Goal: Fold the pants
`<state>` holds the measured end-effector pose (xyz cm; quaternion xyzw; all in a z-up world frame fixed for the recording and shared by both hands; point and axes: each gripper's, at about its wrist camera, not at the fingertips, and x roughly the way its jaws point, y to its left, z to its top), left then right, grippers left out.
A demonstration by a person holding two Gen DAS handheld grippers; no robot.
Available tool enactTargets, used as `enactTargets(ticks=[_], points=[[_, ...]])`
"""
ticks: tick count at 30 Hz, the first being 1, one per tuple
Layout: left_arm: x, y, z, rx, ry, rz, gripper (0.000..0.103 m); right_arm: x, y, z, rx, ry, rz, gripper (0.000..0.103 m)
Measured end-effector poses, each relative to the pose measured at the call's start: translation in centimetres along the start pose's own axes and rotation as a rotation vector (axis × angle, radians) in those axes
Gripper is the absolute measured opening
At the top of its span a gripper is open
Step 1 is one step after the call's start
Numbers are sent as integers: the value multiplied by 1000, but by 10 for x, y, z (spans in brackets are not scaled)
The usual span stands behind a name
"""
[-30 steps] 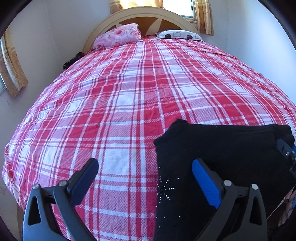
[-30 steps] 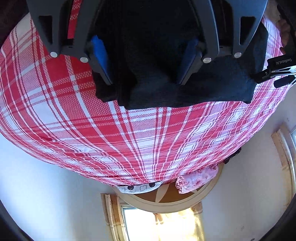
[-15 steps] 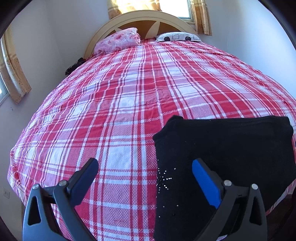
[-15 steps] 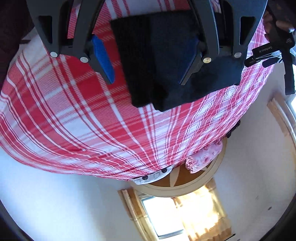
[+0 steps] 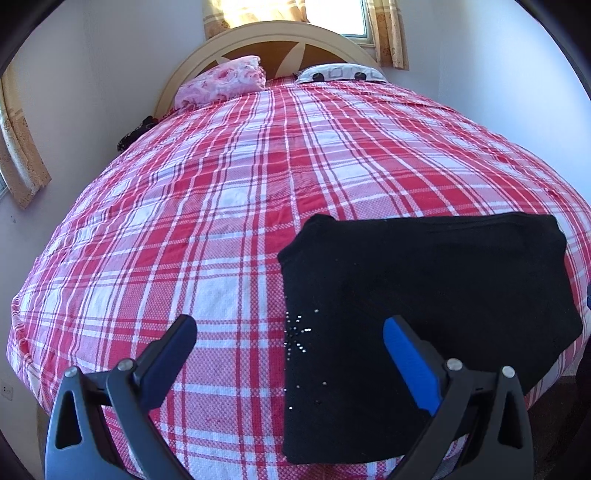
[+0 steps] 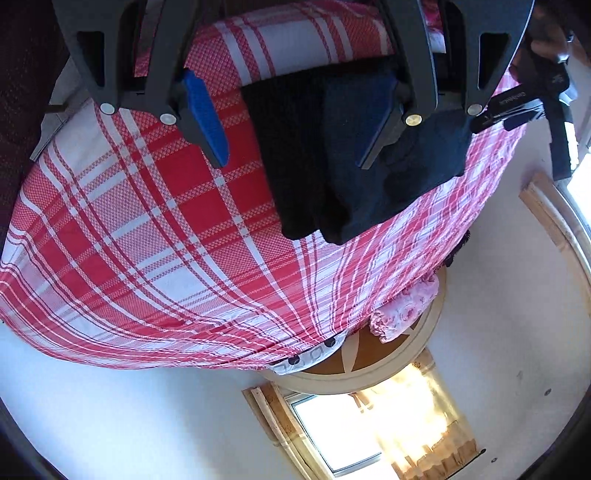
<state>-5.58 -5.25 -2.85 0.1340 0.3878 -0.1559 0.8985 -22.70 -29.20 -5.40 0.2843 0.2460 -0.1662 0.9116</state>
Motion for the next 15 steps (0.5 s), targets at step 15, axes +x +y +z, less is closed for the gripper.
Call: enactTargets(ticks=[15], points=[[11, -5, 2, -5, 35, -40, 103, 0, 4, -2, -4, -41, 58, 72]])
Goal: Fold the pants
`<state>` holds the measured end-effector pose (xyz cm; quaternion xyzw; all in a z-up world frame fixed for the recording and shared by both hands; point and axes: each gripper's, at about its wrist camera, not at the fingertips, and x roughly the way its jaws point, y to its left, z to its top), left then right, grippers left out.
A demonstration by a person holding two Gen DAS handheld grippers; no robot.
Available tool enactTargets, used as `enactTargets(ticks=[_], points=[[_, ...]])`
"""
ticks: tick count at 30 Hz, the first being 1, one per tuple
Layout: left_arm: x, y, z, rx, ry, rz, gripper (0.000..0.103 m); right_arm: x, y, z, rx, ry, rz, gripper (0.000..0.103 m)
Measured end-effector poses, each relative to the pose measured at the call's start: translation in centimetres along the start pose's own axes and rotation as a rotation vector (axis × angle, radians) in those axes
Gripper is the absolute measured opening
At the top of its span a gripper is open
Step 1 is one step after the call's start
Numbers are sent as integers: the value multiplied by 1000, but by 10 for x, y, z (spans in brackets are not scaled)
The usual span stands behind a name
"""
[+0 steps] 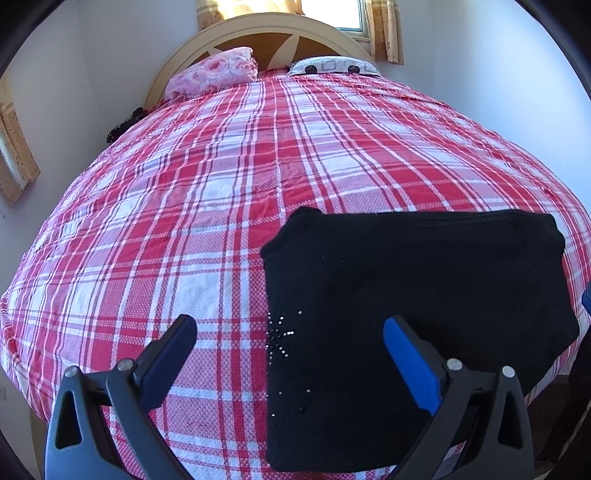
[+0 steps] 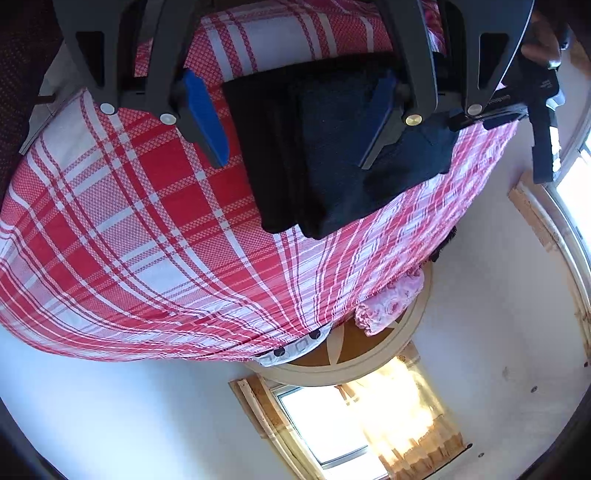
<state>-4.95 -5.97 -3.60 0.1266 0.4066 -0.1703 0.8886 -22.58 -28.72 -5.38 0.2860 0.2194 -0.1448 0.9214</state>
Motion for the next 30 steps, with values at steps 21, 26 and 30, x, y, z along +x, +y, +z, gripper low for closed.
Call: enactTargets(ticks=[21, 26, 30], points=[[3, -10, 2, 7, -6, -81, 103, -3, -51, 1, 165, 10, 40, 80], [3, -13, 2, 26, -7, -66, 103, 4, -54, -3, 189, 38, 58, 80], [3, -13, 2, 24, -6, -65, 103, 8, -57, -5, 217, 57, 60, 80]])
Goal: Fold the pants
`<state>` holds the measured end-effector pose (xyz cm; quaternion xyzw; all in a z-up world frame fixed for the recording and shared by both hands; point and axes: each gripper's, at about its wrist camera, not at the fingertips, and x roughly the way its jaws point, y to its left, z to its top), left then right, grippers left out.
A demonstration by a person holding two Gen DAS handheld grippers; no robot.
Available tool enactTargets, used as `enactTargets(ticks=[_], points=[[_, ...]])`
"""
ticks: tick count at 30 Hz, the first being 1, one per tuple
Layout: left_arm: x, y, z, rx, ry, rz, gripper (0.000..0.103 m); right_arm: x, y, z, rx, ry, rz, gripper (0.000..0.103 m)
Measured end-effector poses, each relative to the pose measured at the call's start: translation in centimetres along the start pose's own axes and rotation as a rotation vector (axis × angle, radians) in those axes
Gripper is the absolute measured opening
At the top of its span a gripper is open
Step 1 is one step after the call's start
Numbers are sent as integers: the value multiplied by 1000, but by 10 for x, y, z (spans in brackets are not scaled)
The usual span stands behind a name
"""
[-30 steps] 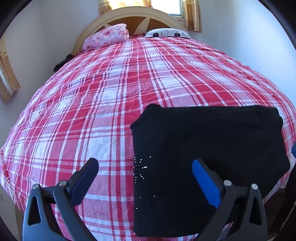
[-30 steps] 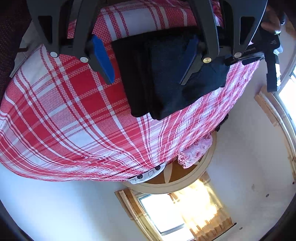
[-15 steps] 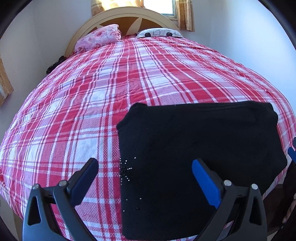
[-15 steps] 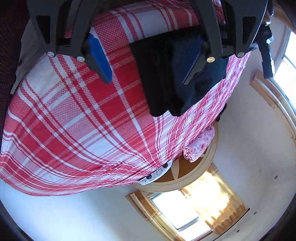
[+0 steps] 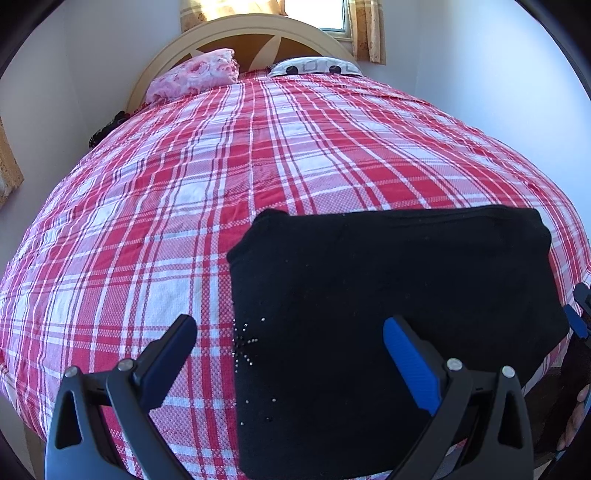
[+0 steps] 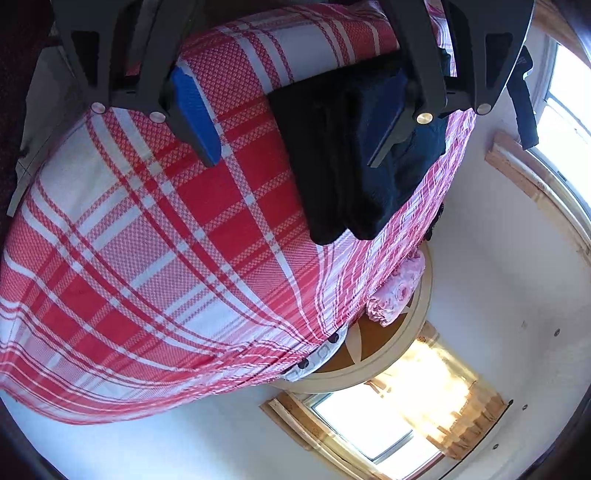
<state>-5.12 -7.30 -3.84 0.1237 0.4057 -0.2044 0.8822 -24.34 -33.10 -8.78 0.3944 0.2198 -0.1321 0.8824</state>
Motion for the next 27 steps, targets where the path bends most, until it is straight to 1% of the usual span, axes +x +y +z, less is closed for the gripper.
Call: enactTargets(ticks=[6, 9, 11, 13, 14, 15, 17, 18, 20, 23, 24, 27], points=[[-2, -4, -1, 22, -10, 10, 103, -3, 4, -1, -21, 2, -2, 80], [-4, 1, 0, 9, -14, 13, 103, -1, 9, -3, -39, 12, -14, 80], [-5, 6, 0, 4, -27, 37, 103, -4, 17, -4, -79, -7, -33, 80], [-7, 7, 0, 9, -40, 50, 103, -10, 31, -6, -171, -35, -32, 80], [-10, 7, 0, 14, -52, 45, 103, -13, 40, -9, -233, -44, -47, 80], [-16, 6, 0, 21, -74, 32, 103, -15, 46, -12, -276, -49, -70, 78], [-29, 2, -3, 50, -131, -10, 103, -20, 54, -20, -334, -48, -97, 51], [-33, 0, -5, 65, -147, -22, 103, -20, 55, -23, -342, -32, -104, 47], [-38, -3, -11, 98, -164, -36, 103, -20, 55, -29, -351, -10, -106, 44], [-34, 1, -26, 123, -133, 0, 103, -19, 61, -35, -380, 2, -100, 44], [-33, 9, -33, 118, -116, 24, 103, -19, 62, -34, -375, 4, -84, 44], [-36, 30, -50, 102, -98, 46, 103, -18, 71, -31, -364, 10, -2, 44]])
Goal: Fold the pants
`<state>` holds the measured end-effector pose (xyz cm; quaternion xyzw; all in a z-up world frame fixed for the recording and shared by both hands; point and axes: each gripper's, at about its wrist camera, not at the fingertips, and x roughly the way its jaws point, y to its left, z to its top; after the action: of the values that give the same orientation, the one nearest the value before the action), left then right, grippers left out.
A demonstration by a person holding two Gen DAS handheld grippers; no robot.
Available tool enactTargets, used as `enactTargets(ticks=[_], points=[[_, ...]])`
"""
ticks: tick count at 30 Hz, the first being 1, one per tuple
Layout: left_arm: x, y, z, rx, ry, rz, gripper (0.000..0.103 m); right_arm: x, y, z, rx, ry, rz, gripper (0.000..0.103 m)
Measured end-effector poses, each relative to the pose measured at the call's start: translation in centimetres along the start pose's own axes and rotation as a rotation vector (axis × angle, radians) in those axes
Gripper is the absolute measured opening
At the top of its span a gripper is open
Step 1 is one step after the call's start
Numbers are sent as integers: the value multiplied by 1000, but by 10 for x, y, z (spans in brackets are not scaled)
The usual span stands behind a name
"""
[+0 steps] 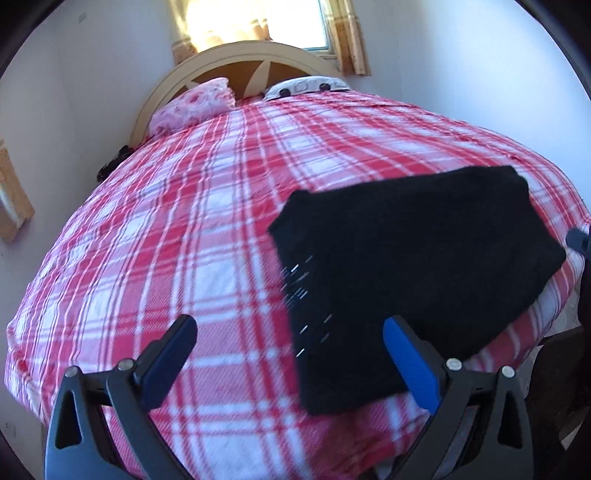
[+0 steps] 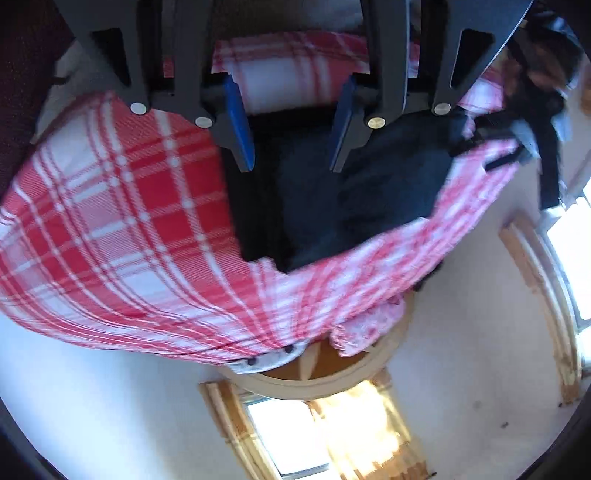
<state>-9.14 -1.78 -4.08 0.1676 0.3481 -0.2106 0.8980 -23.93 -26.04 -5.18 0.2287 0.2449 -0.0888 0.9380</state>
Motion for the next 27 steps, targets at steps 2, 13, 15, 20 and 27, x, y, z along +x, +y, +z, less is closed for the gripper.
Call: enactTargets(ticks=[2, 13, 15, 20, 27], points=[[-1, 9, -12, 10, 22, -1, 103, 5, 11, 5, -19, 14, 63, 44], [7, 0, -31, 53, -33, -118, 87, 57, 75, 20, -105, 110, 215, 44], [15, -4, -28, 53, -13, -182, 62, 62, 86, 21, -124, 119, 231, 44], [14, -12, -28, 56, -24, -245, 33, 84, 119, 35, -212, 147, 267, 44], [2, -18, -33, 43, -1, -207, 16, 165, 175, 54, -354, 272, 264, 44]])
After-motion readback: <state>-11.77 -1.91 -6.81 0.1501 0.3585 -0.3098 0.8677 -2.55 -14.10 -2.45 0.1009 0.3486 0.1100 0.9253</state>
